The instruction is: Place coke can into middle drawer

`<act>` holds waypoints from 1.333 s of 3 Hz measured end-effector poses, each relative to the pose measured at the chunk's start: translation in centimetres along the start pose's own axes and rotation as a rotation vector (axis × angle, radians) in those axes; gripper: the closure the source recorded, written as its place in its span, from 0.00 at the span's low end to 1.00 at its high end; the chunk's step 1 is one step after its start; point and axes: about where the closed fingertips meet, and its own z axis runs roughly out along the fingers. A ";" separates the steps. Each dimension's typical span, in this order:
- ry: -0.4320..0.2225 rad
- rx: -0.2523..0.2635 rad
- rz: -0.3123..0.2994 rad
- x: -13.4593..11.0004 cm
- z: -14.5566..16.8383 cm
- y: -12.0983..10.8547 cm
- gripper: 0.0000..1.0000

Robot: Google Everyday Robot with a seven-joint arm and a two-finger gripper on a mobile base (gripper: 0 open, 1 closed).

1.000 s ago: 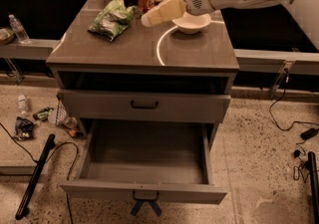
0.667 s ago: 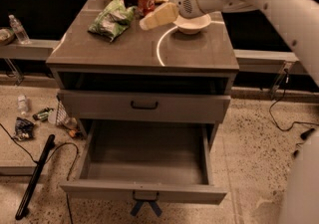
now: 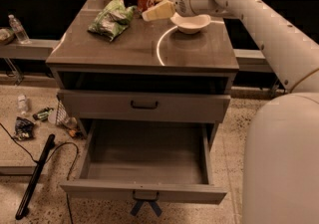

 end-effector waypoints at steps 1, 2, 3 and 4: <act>-0.069 0.109 0.020 -0.7 1.6 -2.4 0.00; -0.124 0.225 0.043 -1.3 3.3 -4.6 0.00; -0.168 0.275 0.050 -2.2 3.3 -5.7 0.00; -0.168 0.275 0.050 -2.2 3.3 -5.7 0.00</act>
Offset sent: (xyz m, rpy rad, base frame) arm 0.0913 -0.0177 0.0180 0.1416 -0.2175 -0.3810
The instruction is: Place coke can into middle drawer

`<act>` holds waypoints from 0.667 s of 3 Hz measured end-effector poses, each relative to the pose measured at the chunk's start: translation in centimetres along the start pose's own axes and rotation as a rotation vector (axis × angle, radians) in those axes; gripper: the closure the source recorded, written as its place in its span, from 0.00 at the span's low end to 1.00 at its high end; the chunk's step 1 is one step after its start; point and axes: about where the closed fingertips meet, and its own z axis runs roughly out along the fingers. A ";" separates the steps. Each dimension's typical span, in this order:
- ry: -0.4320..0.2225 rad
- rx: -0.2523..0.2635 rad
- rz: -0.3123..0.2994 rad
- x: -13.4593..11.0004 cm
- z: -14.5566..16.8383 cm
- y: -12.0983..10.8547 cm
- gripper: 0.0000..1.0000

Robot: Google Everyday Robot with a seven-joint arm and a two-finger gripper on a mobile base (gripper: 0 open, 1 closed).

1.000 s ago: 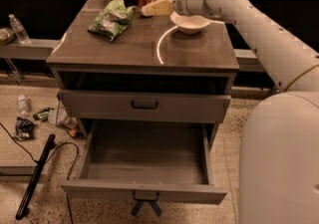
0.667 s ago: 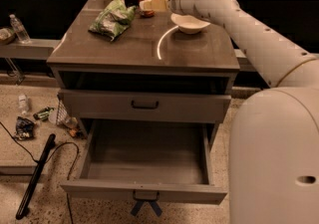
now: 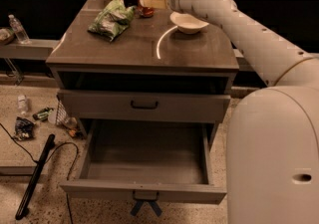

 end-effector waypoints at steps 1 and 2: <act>0.025 -0.037 0.004 0.7 2.2 0.9 0.00; 0.050 -0.067 0.012 1.7 5.1 1.7 0.00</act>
Offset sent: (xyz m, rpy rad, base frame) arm 0.0690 0.0560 -0.0405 -0.0162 0.0976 0.0829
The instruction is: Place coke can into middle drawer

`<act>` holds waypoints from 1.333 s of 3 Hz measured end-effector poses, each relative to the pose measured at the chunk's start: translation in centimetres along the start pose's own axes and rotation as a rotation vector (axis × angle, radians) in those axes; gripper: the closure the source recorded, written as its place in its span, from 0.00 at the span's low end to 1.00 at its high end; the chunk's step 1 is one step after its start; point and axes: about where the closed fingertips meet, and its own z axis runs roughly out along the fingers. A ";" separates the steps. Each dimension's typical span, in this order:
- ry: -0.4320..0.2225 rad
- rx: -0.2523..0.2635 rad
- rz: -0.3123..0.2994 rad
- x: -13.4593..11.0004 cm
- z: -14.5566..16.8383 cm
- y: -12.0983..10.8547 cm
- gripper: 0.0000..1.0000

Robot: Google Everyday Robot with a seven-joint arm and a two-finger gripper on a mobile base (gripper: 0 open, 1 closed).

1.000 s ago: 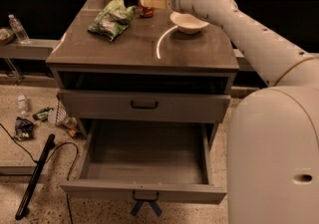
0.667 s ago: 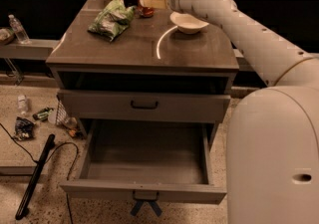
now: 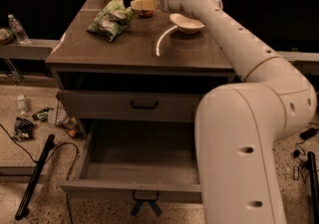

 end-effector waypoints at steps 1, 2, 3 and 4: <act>-0.004 -0.010 0.026 0.4 3.1 0.4 0.00; -0.022 0.002 0.053 0.3 4.7 0.2 0.00; -0.044 0.019 0.069 0.0 6.0 -0.2 0.18; -0.060 0.021 0.071 -0.3 6.6 -0.4 0.42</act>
Offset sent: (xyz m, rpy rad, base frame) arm 0.0646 0.0274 -0.0055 0.0912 0.0048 -0.0356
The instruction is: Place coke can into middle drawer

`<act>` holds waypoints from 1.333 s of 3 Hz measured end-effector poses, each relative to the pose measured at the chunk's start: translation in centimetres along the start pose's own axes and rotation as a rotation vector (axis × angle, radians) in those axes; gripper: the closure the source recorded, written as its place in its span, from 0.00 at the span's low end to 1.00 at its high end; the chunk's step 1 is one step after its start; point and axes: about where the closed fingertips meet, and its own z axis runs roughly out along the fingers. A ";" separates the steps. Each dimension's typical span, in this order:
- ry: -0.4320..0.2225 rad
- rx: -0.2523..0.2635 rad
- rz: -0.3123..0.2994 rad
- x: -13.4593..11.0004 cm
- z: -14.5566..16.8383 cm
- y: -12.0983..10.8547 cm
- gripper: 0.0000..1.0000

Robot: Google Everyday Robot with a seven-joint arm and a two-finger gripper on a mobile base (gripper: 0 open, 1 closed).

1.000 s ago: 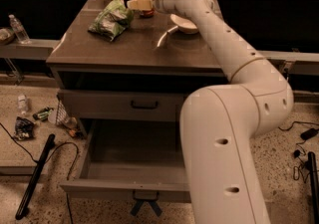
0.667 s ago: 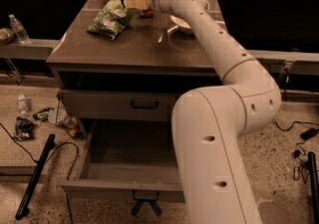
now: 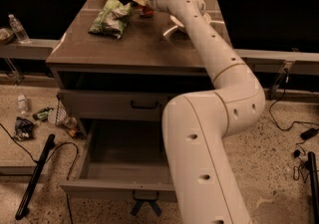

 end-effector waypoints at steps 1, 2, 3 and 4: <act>-0.005 -0.007 -0.003 -0.1 0.3 0.0 0.64; -0.045 -0.044 -0.019 -2.6 -1.6 -0.3 0.96; -0.067 -0.107 -0.054 -5.5 -5.5 -0.7 1.00; -0.048 -0.129 -0.111 -7.1 -10.8 -2.5 1.00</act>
Offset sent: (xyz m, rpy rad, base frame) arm 0.0039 -0.0144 0.0459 0.0087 -0.0828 0.0681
